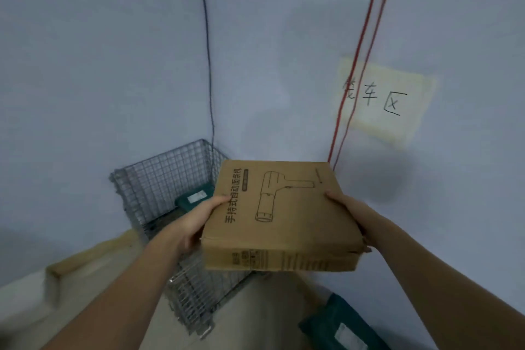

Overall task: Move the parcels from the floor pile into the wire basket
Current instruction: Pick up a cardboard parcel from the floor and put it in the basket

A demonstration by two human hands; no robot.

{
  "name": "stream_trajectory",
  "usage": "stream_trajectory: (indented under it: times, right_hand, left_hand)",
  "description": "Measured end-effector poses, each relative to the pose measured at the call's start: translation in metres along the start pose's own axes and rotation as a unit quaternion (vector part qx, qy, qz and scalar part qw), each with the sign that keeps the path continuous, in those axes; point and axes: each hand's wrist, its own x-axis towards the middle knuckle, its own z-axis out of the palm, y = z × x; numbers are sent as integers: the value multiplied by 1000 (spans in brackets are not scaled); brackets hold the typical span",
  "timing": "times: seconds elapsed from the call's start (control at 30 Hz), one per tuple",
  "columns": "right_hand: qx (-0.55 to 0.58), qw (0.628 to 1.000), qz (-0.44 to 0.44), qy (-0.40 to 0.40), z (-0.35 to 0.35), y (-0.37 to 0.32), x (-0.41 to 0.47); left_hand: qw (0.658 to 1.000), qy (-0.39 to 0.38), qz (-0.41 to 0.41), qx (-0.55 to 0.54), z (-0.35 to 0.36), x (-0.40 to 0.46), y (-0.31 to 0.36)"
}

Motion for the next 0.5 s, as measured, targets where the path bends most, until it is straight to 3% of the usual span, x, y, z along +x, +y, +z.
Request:
stream_trajectory:
  times: [0.3,0.5]
  right_hand:
    - [-69,990,-50,-116,211,-75,-21]
    - [-102,980,-67,-155,359,-96,-19]
  left_hand:
    - [977,146,67,-142,-180,-113,-13]
    - [967,197,70,-142,-311,-137,-33]
